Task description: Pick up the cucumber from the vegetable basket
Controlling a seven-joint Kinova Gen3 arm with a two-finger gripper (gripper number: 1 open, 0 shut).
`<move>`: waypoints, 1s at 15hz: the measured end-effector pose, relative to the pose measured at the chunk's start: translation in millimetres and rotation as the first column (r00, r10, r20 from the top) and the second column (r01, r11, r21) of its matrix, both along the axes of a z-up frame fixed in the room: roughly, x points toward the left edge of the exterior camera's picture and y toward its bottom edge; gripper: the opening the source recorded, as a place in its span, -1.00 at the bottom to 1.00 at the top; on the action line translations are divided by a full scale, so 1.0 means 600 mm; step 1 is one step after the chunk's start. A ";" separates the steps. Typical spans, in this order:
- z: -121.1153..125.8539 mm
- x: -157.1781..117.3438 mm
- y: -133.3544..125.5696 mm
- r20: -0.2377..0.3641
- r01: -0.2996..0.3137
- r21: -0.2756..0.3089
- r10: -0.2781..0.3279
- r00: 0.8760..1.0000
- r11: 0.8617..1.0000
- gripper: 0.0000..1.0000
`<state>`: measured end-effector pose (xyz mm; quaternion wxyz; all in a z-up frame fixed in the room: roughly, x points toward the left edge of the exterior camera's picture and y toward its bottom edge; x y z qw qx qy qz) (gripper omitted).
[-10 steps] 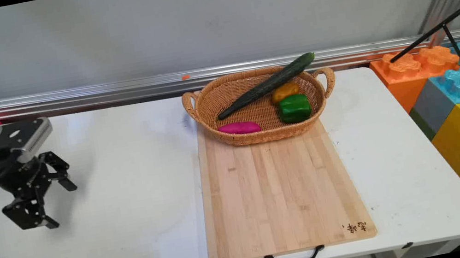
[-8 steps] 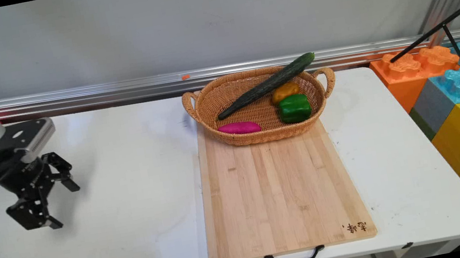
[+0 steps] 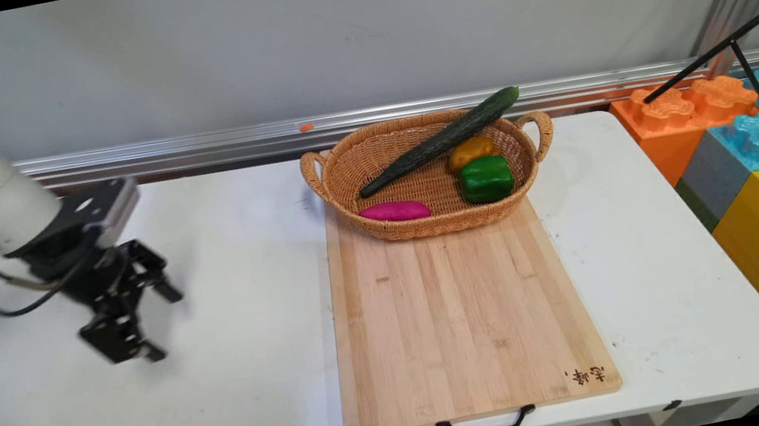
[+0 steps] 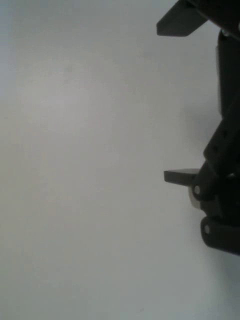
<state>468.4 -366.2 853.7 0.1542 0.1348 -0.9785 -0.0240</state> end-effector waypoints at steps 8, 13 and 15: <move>0.015 -0.101 -0.093 -0.108 -0.173 -0.111 0.161 0.981 0.979 1.00; 0.020 -0.184 -0.169 -0.197 -0.262 -0.167 0.229 0.953 0.950 1.00; 0.022 -0.215 -0.194 -0.228 -0.277 -0.185 0.233 0.945 0.943 1.00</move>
